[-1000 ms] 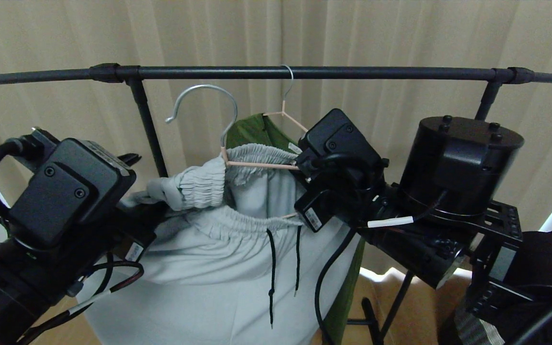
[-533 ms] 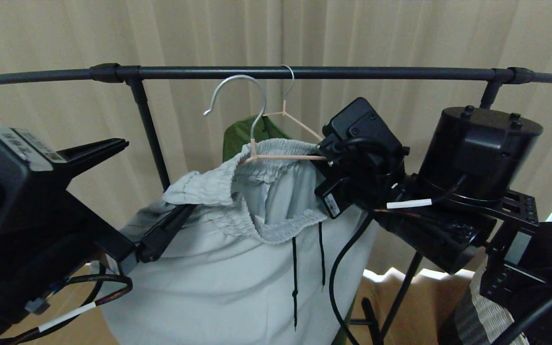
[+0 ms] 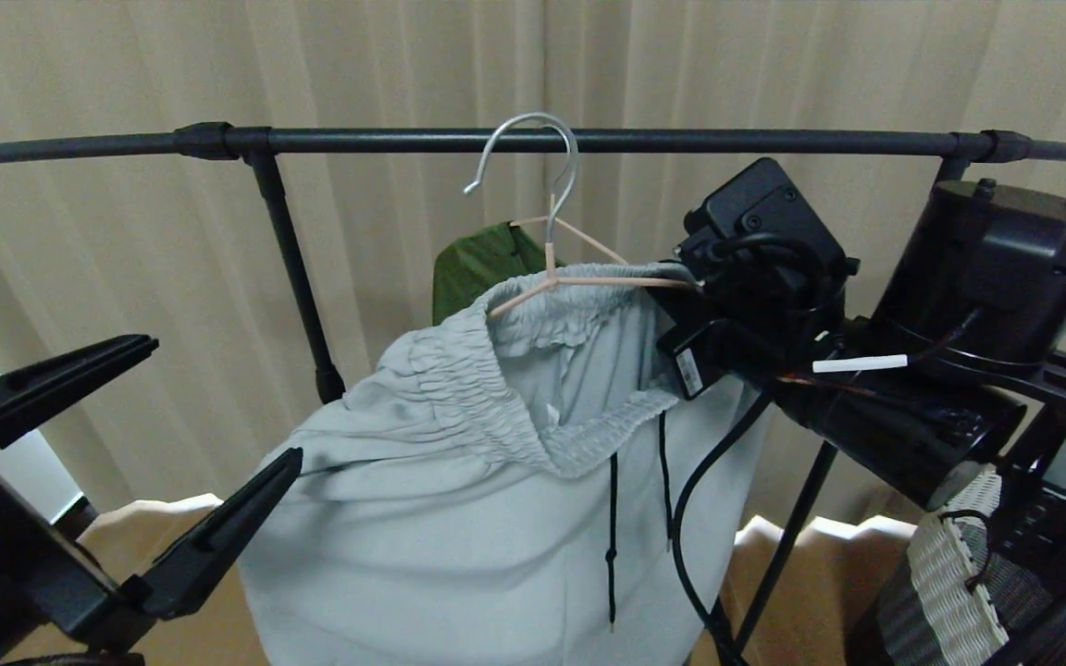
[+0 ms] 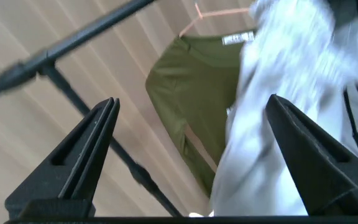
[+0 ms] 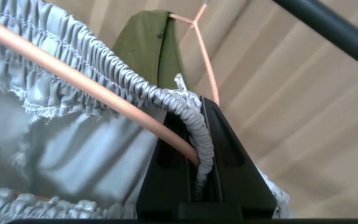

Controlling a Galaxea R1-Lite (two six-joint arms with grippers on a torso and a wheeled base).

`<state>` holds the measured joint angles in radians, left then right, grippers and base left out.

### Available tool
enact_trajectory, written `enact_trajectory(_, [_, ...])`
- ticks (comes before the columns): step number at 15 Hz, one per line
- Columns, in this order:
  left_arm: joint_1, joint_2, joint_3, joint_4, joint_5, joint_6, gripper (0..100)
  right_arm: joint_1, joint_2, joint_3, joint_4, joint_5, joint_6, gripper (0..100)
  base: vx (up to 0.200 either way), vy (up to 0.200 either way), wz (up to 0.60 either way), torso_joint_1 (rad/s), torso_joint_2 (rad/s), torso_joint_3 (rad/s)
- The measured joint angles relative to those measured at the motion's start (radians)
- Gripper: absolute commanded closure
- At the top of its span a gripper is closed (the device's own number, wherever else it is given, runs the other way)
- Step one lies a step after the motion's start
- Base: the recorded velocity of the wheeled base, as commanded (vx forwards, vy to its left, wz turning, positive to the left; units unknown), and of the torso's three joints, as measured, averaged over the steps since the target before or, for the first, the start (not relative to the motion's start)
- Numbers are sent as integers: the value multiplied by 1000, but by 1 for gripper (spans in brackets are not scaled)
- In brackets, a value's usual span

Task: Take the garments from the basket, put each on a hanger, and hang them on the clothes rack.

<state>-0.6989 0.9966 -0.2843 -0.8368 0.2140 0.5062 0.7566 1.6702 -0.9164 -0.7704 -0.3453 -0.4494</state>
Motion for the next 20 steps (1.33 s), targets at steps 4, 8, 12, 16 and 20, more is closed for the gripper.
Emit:
enact_trajectory(4, [1, -53, 161, 27, -4, -64, 0, -26, -54, 14, 4, -7, 0, 100, 0, 0, 0, 0, 0, 0])
enact_trajectory(8, [13, -36, 247, 124, -42, -148, 0, -33, -110, 52, -4, 6, 2, 100, 0, 0, 0, 0, 0, 0])
enact_trajectory(12, [66, 79, 173, 127, -44, -246, 0, -30, -138, 63, -8, 8, 5, 100, 0, 0, 0, 0, 0, 0])
enact_trajectory(16, [76, 164, 138, 121, -46, -250, 100, -30, -154, 64, -4, 7, 5, 100, 0, 0, 0, 0, 0, 0])
enact_trajectory(20, [107, 193, 143, 122, -39, -251, 100, -37, -162, 63, 2, -4, 5, 100, 0, 0, 0, 0, 0, 0])
